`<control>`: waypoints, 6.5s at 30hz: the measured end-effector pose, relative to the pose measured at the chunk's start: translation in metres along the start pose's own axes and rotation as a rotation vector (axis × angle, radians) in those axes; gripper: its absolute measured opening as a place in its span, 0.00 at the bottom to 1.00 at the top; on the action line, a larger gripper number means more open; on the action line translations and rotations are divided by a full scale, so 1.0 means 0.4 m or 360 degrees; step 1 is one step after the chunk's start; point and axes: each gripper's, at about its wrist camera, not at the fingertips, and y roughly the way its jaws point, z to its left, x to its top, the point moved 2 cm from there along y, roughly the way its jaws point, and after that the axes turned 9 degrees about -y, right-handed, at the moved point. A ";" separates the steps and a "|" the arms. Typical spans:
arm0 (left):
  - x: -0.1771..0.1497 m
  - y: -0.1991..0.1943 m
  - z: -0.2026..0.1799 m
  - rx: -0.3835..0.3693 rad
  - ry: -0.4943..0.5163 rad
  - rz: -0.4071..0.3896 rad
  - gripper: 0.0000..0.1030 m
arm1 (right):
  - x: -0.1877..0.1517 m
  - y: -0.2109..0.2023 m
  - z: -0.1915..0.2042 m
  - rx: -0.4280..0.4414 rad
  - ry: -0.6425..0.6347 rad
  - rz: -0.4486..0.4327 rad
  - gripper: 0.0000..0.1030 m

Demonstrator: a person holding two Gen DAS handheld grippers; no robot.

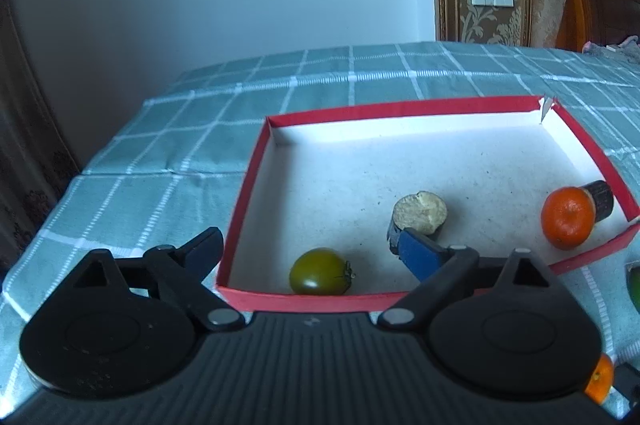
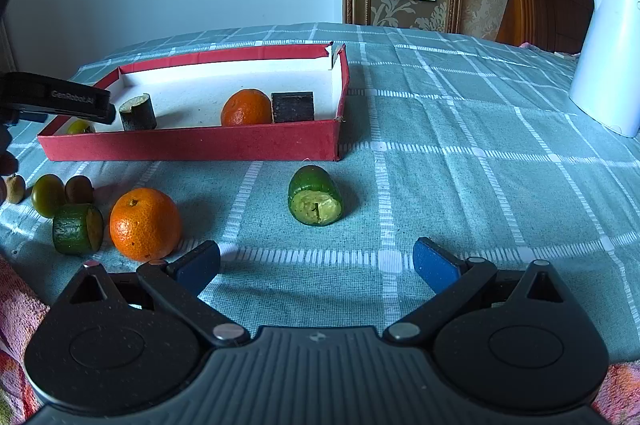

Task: Organize fruits
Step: 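Withdraw the left gripper from the tray back over the fruits, then move the right gripper to the green cucumber slice and close on it, then carry the cucumber slice into the red tray and open the right gripper, then withdraw the right gripper from the tray back over the fruits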

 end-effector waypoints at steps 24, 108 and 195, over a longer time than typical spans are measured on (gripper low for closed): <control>-0.239 -0.211 0.160 -0.0225 -0.0139 -0.0284 1.00 | 0.000 0.002 0.002 -0.0003 -0.0005 0.0002 1.00; -0.232 -0.127 0.171 -0.0153 -0.0172 0.0106 1.00 | 0.129 -0.062 -0.022 0.0243 -0.0157 -0.0295 0.28; -0.153 -0.103 0.192 -0.0063 -0.0178 -0.0098 0.67 | 0.011 0.017 -0.078 0.0090 0.0033 -0.0049 0.98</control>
